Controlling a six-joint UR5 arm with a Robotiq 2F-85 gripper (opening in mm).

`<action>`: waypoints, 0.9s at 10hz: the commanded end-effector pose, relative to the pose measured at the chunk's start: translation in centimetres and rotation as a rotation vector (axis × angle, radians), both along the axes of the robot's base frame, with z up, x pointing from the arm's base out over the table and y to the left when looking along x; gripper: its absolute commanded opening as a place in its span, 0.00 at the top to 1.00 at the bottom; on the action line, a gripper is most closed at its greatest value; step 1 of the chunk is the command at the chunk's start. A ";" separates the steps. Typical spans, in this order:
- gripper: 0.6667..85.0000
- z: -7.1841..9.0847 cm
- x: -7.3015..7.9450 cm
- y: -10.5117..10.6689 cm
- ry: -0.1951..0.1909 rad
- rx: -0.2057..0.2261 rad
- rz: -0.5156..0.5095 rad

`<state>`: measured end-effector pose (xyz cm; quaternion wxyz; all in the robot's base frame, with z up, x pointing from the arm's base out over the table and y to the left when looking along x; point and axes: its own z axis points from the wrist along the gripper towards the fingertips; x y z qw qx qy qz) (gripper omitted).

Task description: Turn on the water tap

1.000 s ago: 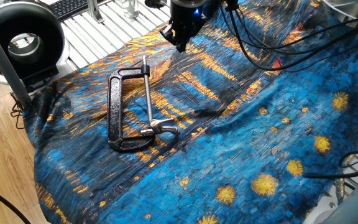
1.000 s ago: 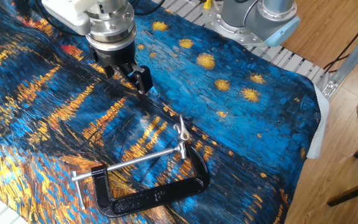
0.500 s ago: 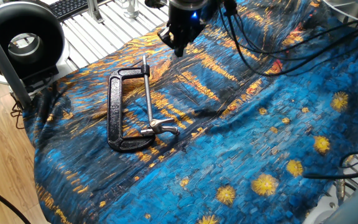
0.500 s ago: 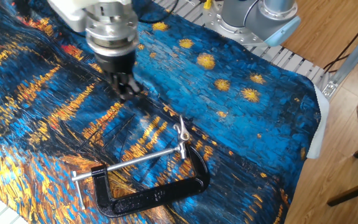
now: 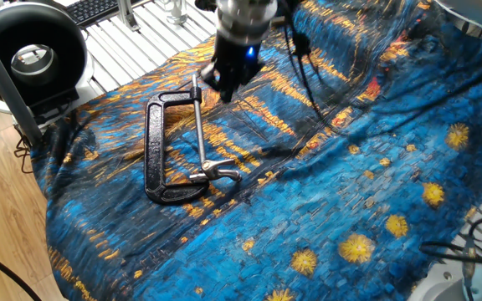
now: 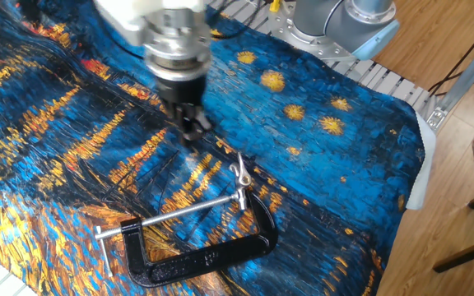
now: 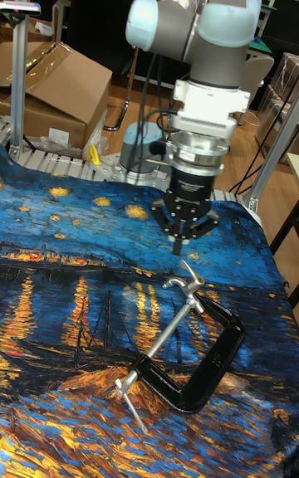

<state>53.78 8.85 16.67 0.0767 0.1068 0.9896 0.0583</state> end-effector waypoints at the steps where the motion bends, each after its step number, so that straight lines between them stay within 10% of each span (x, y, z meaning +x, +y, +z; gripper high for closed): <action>1: 1.00 -1.6 -2.7 2.8 0.001 0.008 0.000; 9: 1.00 -2.8 -5.3 1.0 0.024 -0.017 0.024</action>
